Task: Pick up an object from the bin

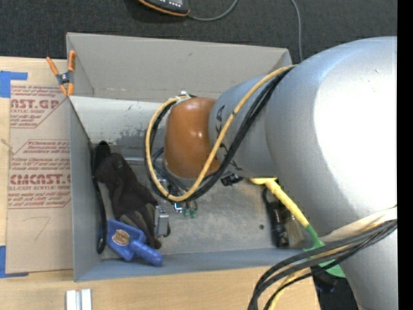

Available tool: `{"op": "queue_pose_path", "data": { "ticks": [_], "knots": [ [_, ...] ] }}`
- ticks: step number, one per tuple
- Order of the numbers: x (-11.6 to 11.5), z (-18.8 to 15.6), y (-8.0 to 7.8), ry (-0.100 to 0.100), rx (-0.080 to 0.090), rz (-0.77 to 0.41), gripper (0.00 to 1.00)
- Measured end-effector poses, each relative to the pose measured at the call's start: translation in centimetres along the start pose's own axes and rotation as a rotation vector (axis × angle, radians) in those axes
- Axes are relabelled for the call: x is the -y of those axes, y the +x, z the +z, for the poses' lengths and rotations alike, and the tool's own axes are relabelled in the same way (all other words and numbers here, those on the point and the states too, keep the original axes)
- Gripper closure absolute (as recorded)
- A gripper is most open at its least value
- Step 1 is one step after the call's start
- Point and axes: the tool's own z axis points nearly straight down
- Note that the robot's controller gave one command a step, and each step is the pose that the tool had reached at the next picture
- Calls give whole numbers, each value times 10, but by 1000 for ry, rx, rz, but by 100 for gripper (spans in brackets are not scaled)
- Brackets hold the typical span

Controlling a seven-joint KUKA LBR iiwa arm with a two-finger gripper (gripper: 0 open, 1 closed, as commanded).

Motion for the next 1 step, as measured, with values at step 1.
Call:
{"op": "queue_pose_path", "data": {
  "ticks": [1],
  "knots": [
    [3, 0, 0, 2, -1, 3, 0]
  ]
}}
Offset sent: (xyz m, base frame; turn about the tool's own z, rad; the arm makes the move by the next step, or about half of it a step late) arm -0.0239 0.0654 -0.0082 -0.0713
